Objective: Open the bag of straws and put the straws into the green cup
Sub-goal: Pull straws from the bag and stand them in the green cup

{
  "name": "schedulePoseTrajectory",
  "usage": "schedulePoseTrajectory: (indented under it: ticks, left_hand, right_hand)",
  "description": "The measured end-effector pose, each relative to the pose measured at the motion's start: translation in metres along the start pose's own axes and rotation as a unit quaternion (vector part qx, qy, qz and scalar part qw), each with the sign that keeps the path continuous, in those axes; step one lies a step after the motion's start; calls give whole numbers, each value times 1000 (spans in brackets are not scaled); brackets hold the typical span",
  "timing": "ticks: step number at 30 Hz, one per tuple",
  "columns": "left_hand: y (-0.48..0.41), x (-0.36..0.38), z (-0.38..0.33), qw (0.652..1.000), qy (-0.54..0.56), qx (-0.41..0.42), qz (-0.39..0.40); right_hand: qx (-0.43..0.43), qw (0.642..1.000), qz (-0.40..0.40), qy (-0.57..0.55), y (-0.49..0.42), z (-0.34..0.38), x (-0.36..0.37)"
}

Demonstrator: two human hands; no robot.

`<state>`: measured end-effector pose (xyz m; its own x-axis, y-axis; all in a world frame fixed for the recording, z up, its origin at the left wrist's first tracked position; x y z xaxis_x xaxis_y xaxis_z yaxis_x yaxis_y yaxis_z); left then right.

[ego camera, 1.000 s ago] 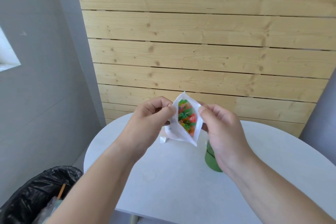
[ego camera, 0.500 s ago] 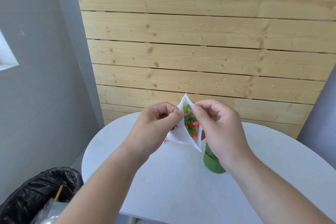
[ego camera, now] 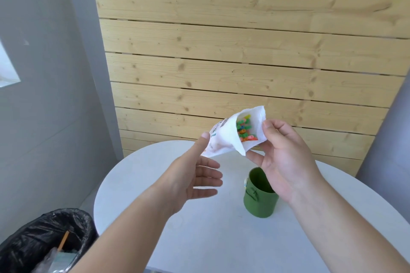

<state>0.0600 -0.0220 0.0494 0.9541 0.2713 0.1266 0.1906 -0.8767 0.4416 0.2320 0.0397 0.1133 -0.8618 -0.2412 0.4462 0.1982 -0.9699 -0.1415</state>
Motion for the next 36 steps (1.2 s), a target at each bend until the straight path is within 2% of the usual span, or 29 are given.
schedulePoseTrajectory:
  ticks: [4,8,13,16,19,25,36]
  left_hand:
    - [2,15,2,986,155,-9,67]
    - [8,25,-11,929,335,81,134]
    - [7,22,-20,870,446,150,146]
    - [0,11,-22,851,483,173,114]
    - [-3,-2,-29,861,458,208,71]
    - [-1,1,-41,911,305,276,37]
    - [-1,35,-59,937,111,331,20]
  right_hand:
    - [29,994,44,-93,4,-1,10]
    - [76,981,76,-164,12,-9,21]
    - [129,970,85,-187,20,-32,26]
    - [147,975,66,-154,21,-41,22]
    - [170,976,28,-135,21,-46,14]
    - [169,980,-27,-98,13,-54,1]
    - [206,967,-84,-128,-1,-74,-18]
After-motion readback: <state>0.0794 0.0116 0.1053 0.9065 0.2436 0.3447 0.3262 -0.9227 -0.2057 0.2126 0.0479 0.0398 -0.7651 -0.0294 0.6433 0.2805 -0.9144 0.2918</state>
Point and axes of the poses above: each hand's wrist, its own y-axis away from the middle knuckle, its own x-axis out of the palm, z = x × y, the point moved 6 cm from there along -y, towards the middle knuckle, and after that the axes turned 4 degrees about -x, right-handed, at the moved point
